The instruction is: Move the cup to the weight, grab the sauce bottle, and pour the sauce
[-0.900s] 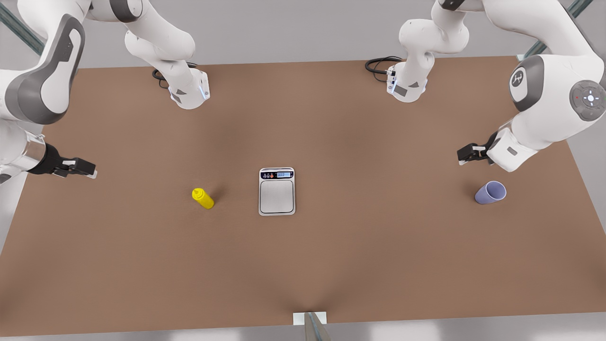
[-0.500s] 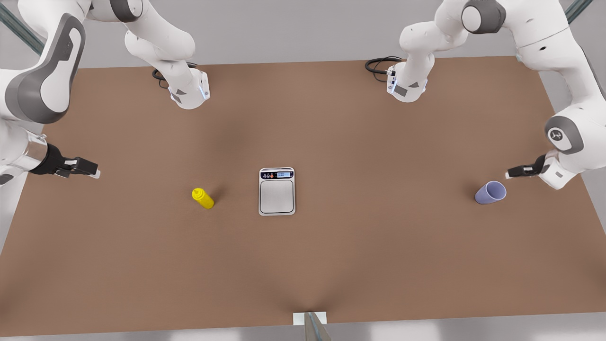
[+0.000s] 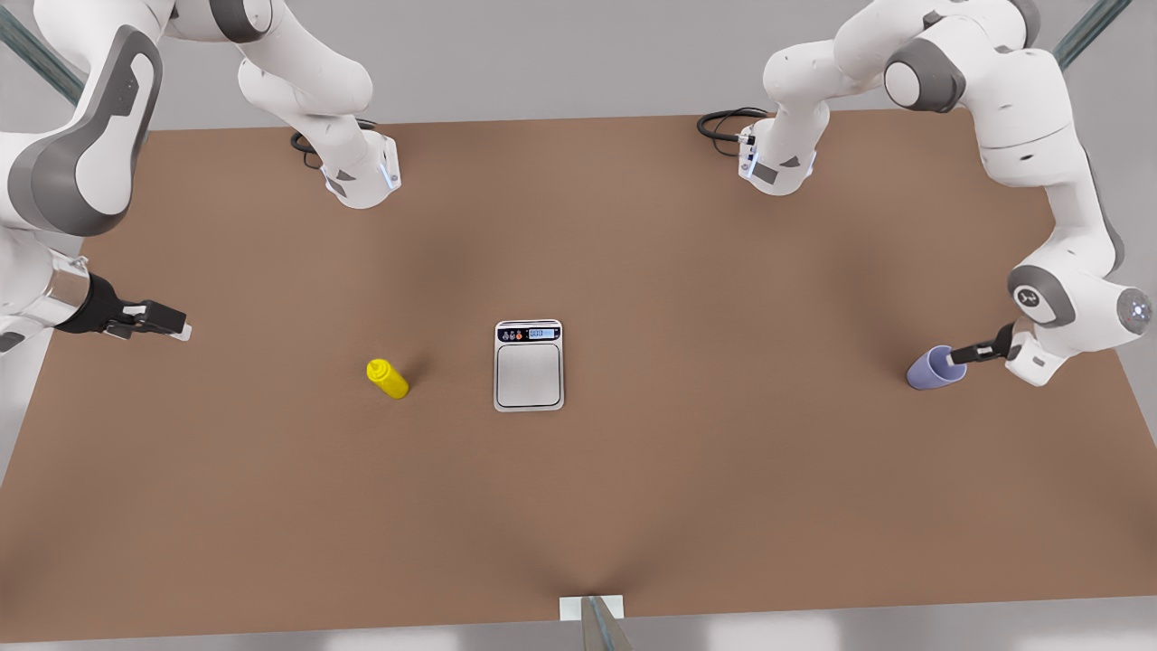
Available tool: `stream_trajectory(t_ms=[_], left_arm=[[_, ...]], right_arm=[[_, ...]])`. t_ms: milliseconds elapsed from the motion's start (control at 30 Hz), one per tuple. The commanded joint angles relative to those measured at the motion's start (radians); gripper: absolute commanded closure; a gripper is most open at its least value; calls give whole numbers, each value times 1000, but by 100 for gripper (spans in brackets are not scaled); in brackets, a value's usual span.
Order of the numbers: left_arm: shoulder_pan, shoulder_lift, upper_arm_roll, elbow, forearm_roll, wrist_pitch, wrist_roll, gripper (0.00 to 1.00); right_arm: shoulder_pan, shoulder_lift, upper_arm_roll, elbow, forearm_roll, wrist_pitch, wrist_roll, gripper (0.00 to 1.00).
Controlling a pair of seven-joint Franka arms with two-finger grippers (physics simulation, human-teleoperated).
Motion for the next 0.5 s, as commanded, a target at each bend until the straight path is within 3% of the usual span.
stream_trajectory(t_ms=[0, 200, 333, 367, 400, 467], left_arm=[[0, 2, 0, 0, -2, 2, 0, 0], [-2, 45, 0, 0, -18, 25, 0, 0], [0, 63, 0, 0, -38, 25, -3, 62], [0, 65, 0, 0, -38, 25, 1, 65], [-2, 65, 0, 0, -38, 25, 0, 75], [-2, 66, 0, 0, -38, 25, -3, 79]], right_arm=[[0, 0, 0, 0, 0, 0, 0, 0], [-1, 0, 0, 0, 0, 0, 0, 0], [-3, 0, 0, 0, 2, 0, 0, 0], [-3, 0, 0, 0, 2, 0, 0, 0], [-3, 0, 0, 0, 2, 0, 0, 0], [-3, 0, 0, 0, 2, 0, 0, 0]])
